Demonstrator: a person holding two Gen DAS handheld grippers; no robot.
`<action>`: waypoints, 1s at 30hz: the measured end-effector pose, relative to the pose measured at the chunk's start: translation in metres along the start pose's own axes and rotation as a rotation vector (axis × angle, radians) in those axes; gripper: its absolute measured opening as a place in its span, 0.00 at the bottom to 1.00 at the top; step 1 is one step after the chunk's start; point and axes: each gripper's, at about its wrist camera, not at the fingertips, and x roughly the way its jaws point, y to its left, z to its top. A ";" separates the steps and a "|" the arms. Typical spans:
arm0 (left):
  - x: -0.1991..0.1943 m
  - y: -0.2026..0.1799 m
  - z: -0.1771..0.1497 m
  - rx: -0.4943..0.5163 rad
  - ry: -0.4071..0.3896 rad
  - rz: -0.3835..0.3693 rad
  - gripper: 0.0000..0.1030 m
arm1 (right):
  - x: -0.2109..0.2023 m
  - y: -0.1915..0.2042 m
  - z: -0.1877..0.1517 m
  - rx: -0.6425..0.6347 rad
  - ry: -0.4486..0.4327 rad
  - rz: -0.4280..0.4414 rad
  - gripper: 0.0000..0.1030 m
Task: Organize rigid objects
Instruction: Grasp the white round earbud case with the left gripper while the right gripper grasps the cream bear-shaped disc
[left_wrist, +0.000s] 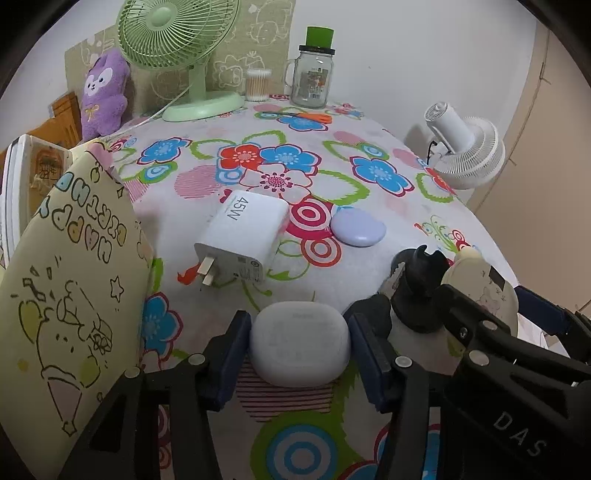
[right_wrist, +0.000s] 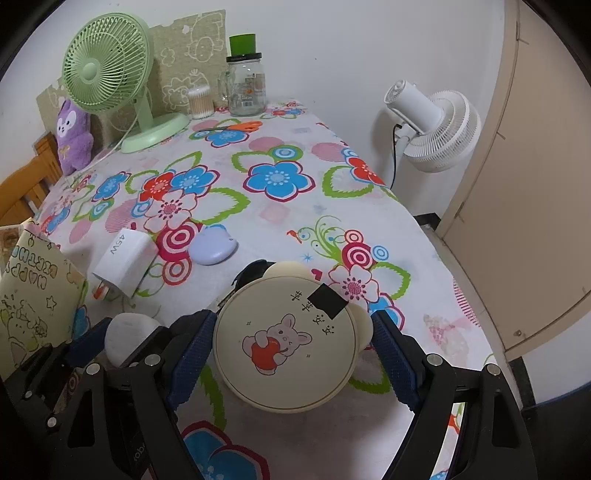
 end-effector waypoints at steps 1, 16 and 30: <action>-0.001 0.000 0.000 0.003 -0.001 0.002 0.55 | 0.000 0.000 0.000 0.000 0.002 0.000 0.83; -0.018 0.002 -0.008 0.016 -0.025 0.019 0.54 | -0.021 0.005 -0.008 0.007 -0.021 0.010 0.83; -0.046 -0.002 -0.010 0.029 -0.068 0.013 0.54 | -0.049 0.007 -0.009 0.006 -0.068 0.014 0.83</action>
